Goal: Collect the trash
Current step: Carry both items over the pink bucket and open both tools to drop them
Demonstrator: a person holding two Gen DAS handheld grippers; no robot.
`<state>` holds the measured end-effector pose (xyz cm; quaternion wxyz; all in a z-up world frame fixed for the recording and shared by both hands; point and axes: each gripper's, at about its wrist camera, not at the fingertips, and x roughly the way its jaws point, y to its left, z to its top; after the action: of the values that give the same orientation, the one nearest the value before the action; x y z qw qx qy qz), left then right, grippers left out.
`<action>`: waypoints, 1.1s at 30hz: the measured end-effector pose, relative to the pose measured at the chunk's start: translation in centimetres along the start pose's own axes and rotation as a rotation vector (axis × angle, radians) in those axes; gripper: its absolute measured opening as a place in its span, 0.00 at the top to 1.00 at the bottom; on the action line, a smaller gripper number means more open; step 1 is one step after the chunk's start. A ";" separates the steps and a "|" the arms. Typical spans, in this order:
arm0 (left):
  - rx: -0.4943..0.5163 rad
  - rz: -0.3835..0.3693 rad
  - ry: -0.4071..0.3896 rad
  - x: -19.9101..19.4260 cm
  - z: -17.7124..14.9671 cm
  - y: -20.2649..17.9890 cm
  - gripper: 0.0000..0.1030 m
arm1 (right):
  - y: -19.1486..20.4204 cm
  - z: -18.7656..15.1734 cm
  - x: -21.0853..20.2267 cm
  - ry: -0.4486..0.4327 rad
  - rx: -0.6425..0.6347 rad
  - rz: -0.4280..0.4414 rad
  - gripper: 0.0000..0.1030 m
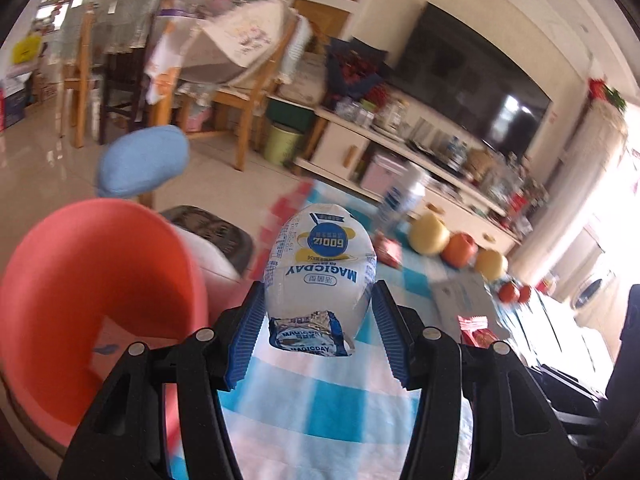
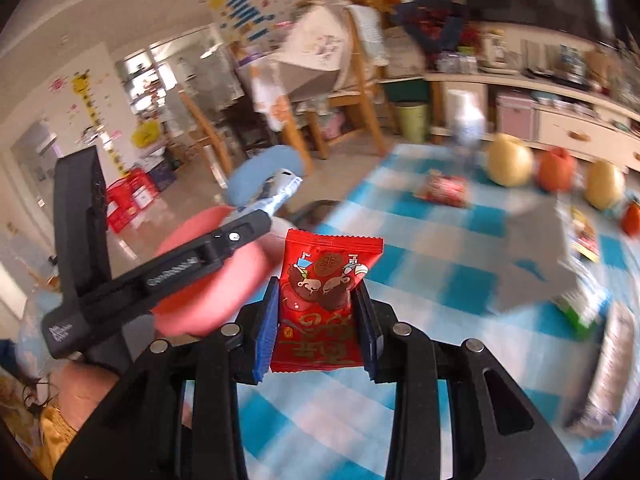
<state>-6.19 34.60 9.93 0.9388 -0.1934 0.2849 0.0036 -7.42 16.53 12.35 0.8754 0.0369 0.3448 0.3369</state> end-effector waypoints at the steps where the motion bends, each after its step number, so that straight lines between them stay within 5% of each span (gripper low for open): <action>1: -0.018 0.032 -0.012 -0.3 0.4 1.1 0.46 | 1.1 0.6 0.7 0.005 -0.015 0.017 0.65; 5: -0.097 0.162 -0.044 -1.4 2.1 6.6 0.46 | 5.9 2.5 4.4 0.032 -0.096 0.074 0.64; 14: -0.267 0.314 -0.025 -1.4 3.3 15.2 0.46 | 11.2 3.5 11.8 0.129 -0.194 0.114 0.63; 16: -0.305 0.325 -0.018 -1.2 3.2 16.2 0.45 | 11.5 3.2 13.1 0.150 -0.205 0.088 0.54; 17: -0.321 0.334 -0.014 -1.2 3.2 16.6 0.43 | 11.4 3.0 13.5 0.151 -0.202 0.080 0.42; 19: -0.341 0.360 -0.012 -1.1 3.2 17.3 0.26 | 10.8 2.7 13.6 0.146 -0.174 0.085 0.33; 20: -0.344 0.370 -0.018 -1.1 3.1 17.3 0.25 | 10.6 2.7 13.3 0.136 -0.157 0.089 0.30; 23: -0.347 0.382 -0.026 -1.4 2.9 17.3 0.20 | 9.7 2.5 11.9 0.089 -0.138 0.054 0.17; 33: -0.309 0.274 -0.166 -1.6 2.8 14.0 0.14 | 8.9 -0.8 6.9 0.038 -0.197 -0.073 0.09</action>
<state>-7.65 48.69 7.87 0.9089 -0.2936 0.2262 0.1909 -9.27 27.46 10.37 0.8798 -0.0685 0.3276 0.3376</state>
